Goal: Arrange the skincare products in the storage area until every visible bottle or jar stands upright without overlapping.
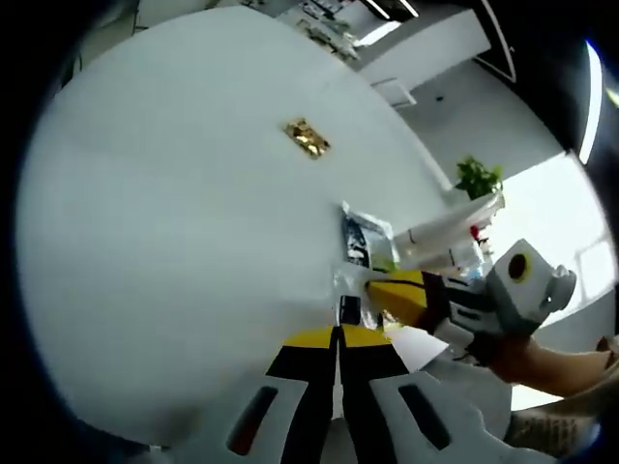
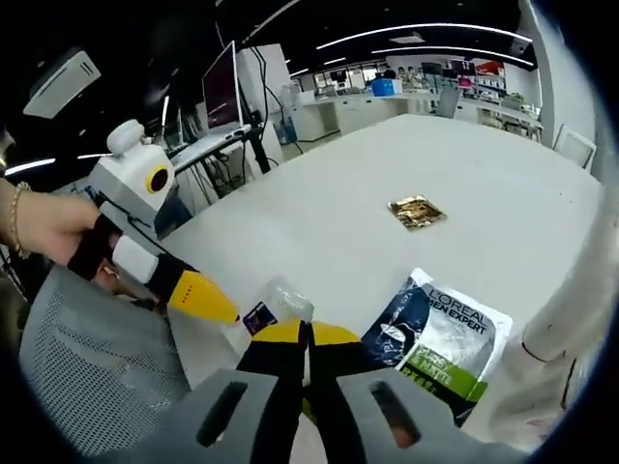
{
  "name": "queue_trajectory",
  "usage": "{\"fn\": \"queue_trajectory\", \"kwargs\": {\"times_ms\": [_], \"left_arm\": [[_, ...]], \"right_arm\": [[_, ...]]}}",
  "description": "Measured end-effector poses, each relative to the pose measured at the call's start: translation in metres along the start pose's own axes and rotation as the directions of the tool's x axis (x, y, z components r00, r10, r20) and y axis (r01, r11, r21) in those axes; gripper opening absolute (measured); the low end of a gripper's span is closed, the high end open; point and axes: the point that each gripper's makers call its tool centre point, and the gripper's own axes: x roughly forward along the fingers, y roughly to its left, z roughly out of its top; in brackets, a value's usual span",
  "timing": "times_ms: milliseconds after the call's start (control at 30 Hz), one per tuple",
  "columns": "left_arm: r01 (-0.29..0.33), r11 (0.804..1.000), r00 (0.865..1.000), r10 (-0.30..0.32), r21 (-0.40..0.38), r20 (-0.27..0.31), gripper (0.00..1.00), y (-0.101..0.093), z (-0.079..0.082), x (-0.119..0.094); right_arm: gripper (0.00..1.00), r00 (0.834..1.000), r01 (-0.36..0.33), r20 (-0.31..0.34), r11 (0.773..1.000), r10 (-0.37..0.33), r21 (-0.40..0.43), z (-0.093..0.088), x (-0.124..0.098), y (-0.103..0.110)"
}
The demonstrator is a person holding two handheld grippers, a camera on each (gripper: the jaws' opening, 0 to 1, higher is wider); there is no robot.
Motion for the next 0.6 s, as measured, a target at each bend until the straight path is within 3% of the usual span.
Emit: {"fn": "queue_trajectory", "kwargs": {"times_ms": [167,600], "left_arm": [[-0.033,0.999,0.999,0.034,0.028,-0.019,0.0,0.009,-0.001,0.009],[-0.07,0.995,0.997,0.072,0.066,-0.04,0.0,0.021,0.001,0.017]], "right_arm": [[0.01,0.999,0.005,-0.037,1.0,-0.006,-0.028,-0.009,0.011,-0.006],[0.01,0.998,0.016,-0.064,0.996,-0.021,-0.086,-0.015,0.024,-0.011]]}}
